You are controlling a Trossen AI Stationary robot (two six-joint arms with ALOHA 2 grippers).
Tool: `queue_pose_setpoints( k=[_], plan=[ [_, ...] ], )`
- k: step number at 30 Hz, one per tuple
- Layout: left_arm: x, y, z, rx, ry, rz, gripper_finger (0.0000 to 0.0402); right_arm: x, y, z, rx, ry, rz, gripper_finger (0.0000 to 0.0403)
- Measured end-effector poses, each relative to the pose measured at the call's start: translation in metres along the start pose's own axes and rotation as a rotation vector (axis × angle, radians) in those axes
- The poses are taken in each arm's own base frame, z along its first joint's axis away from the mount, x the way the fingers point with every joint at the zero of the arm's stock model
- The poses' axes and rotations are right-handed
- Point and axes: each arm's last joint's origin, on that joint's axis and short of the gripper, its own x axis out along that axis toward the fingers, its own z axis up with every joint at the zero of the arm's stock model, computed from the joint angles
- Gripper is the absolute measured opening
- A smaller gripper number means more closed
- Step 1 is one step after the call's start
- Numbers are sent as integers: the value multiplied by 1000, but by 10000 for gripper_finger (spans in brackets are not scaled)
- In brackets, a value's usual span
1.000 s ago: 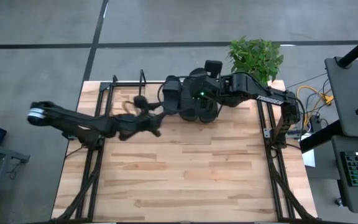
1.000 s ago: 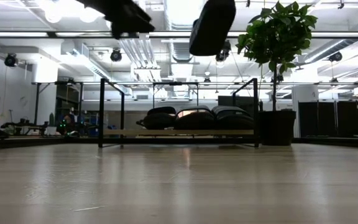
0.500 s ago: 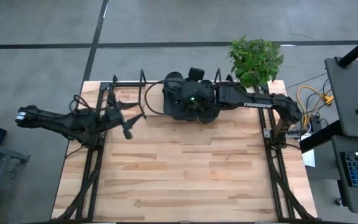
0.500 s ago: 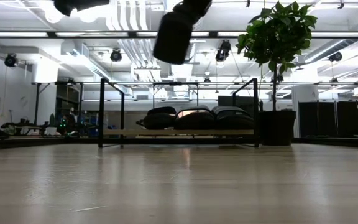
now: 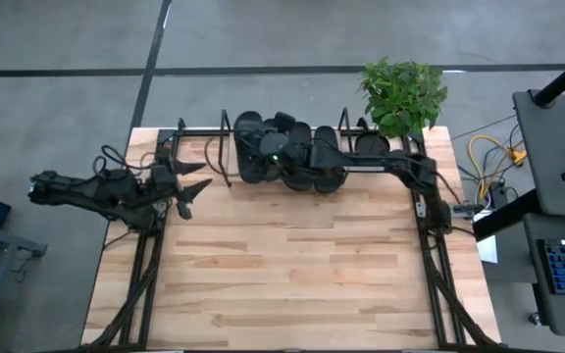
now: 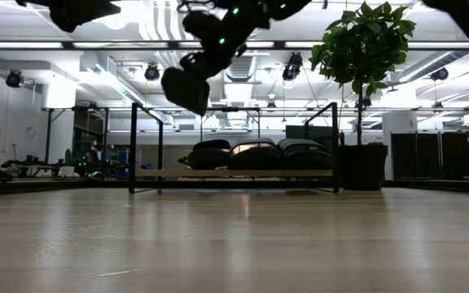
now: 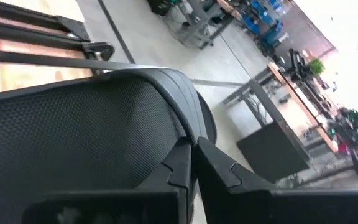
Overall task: Pick and place slides into the shelf
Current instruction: Put the black slides on the shelf
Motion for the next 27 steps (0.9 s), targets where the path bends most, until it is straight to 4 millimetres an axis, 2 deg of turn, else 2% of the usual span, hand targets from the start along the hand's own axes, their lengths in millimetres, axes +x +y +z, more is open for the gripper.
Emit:
queue_pose_setpoints(
  k=[4,9,14,19,27],
  plan=[
    [-6,4,1,-10,-15,2,190,24,9,1,-11,54,-18,8],
    [-12,8,1,-37,-29,4,190,41,24,2,-61,142,7,8],
    [-15,10,-1,-34,-15,-10,190,54,32,8,-70,143,5,8],
    [-16,10,-2,-32,-11,-14,190,67,39,0,-89,173,5,8],
    [-17,11,-2,-36,-16,-16,190,77,38,-8,-81,197,-16,8]
  ],
)
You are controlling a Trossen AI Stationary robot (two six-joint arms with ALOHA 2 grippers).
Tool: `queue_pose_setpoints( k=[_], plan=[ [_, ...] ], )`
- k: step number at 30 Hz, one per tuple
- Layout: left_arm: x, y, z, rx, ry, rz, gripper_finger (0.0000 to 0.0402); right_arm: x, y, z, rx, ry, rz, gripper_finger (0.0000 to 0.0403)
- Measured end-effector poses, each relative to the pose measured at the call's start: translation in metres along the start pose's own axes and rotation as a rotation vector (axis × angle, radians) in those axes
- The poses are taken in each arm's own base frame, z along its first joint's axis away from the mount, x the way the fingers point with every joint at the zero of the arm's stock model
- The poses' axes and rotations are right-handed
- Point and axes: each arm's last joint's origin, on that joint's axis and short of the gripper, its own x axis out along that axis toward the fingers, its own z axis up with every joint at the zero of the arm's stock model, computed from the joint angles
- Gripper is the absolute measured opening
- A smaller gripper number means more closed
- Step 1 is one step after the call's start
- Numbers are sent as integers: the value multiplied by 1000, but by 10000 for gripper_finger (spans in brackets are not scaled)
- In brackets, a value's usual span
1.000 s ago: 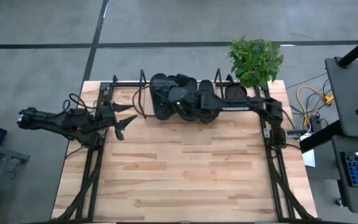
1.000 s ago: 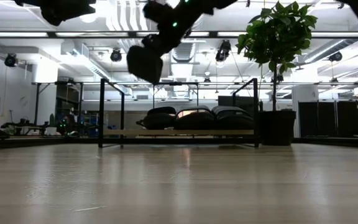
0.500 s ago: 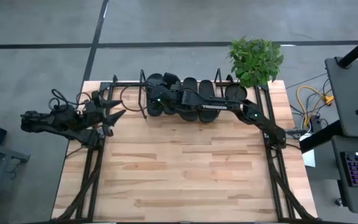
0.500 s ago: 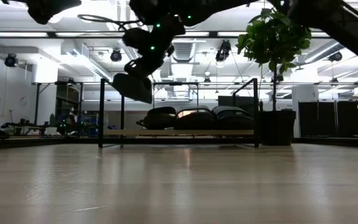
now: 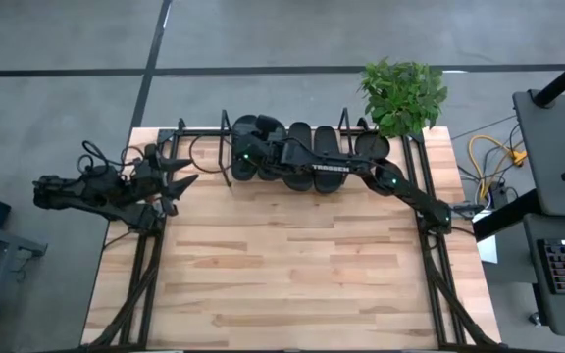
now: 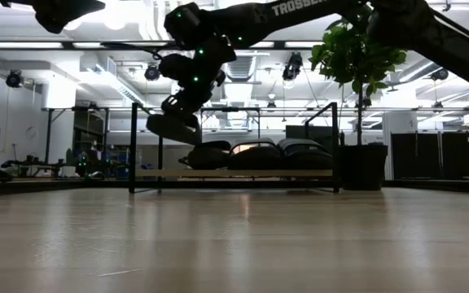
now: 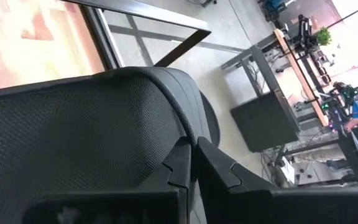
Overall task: Pick and place slides into the shelf
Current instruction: Put the black slides on the shelf
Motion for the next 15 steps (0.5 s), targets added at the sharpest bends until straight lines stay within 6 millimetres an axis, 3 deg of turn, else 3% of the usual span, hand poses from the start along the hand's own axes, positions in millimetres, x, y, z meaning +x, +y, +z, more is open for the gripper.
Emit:
queue_pose_setpoints(
  k=[15],
  plan=[
    [1,-1,0,3,4,0,190,-6,14,3,22,-40,70,8]
  ],
)
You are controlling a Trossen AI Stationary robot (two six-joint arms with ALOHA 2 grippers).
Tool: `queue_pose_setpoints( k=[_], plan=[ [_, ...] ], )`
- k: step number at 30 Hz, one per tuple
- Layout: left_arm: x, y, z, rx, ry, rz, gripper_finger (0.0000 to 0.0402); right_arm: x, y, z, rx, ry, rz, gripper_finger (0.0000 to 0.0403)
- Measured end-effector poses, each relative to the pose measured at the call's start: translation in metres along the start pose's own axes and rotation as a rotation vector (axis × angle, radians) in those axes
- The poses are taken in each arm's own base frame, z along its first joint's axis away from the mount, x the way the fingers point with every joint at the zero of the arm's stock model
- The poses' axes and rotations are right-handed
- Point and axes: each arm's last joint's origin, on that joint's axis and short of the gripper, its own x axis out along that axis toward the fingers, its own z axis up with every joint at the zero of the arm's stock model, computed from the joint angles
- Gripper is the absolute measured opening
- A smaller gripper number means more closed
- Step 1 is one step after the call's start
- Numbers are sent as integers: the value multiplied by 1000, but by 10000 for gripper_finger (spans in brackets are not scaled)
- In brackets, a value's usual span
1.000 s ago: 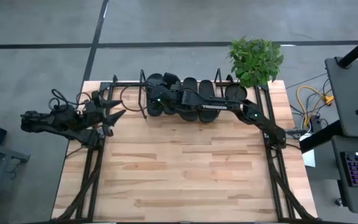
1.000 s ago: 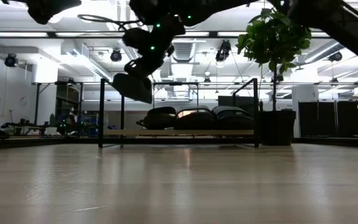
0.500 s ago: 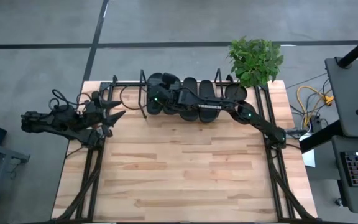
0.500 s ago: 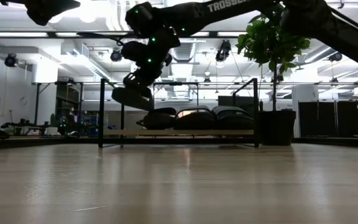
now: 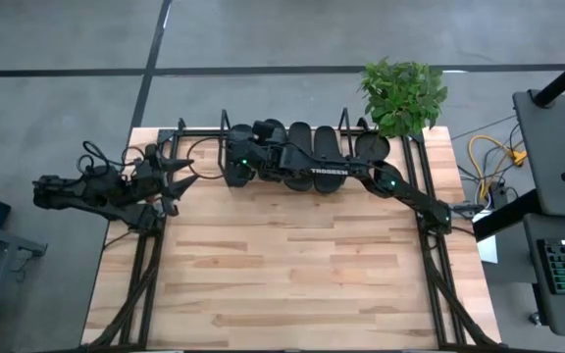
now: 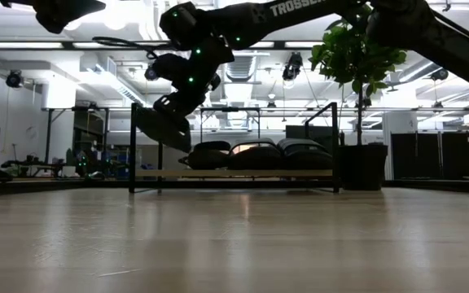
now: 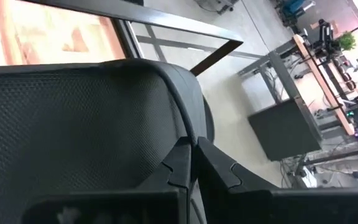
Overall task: Pick and place slides into the shelf
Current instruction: Put the black slides on the shelf
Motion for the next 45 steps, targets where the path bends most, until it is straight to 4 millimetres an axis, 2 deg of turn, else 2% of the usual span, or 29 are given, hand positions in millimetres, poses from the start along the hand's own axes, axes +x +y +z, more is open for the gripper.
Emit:
queue_pose_setpoints(
  k=[12,21,28,37,40,45],
  plan=[
    [0,0,0,0,0,0,190,2,0,-5,-99,31,11,8],
    [1,-1,0,3,4,-4,190,21,-12,-13,-53,27,25,8],
    [2,-1,0,4,7,-4,190,32,-1,-19,-86,29,30,8],
    [4,-3,-2,12,18,-15,190,36,4,-22,-104,41,28,9],
    [4,-3,-2,12,17,-24,190,35,5,-22,-112,45,29,20],
    [4,-3,-1,12,16,-25,190,33,7,-22,-148,43,32,60]
  ],
)
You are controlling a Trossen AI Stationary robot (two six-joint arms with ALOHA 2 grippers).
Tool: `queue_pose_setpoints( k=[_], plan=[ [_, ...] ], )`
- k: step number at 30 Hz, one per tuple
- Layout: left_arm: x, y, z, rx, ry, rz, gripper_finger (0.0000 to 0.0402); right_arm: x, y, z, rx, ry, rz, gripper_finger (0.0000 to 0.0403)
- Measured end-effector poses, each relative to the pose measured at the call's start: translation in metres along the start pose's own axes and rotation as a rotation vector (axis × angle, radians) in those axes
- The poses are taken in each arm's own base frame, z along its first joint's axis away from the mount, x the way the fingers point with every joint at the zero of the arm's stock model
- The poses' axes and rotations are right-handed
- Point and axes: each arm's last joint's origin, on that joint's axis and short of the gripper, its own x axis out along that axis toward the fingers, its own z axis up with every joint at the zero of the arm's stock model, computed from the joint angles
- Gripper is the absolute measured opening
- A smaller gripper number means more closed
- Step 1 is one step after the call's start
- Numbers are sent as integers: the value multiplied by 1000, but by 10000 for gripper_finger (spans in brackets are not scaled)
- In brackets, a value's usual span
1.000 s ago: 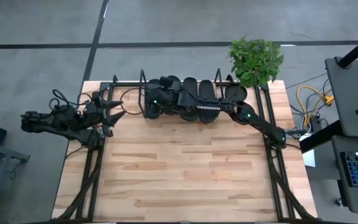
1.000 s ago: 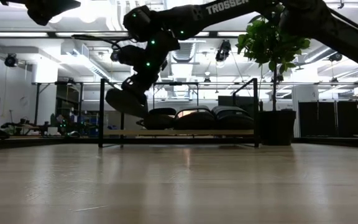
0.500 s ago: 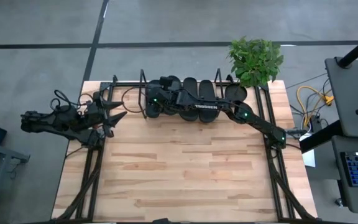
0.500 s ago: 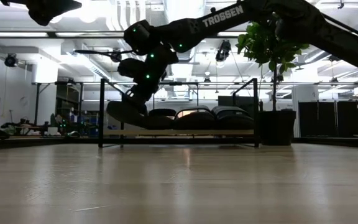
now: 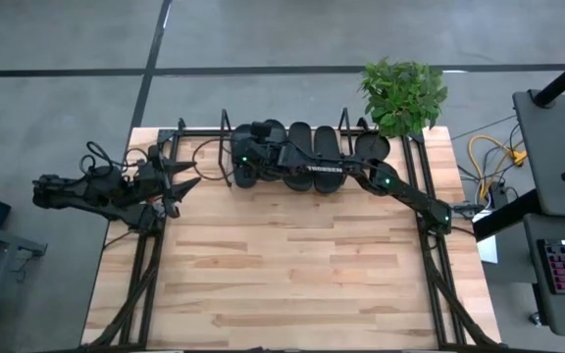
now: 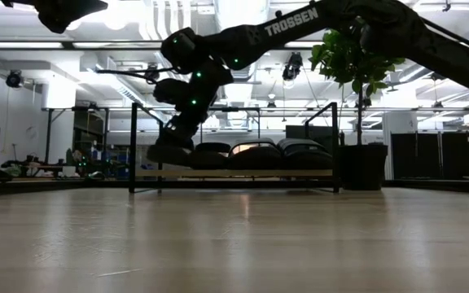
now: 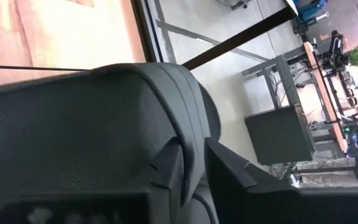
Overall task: Pick and place slides into the shelf
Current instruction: Put the black slides on the shelf, then return to Home Position
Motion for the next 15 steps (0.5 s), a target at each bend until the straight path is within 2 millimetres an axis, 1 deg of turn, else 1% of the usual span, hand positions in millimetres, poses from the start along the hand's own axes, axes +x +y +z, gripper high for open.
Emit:
queue_pose_setpoints(
  k=[8,12,15],
  plan=[
    [0,0,0,1,1,-1,190,-9,4,8,4,-28,1,125],
    [0,0,0,2,0,-1,190,-15,4,14,19,-32,-25,140],
    [0,0,0,2,-1,-2,190,-24,3,18,22,-9,-30,143]
  ],
)
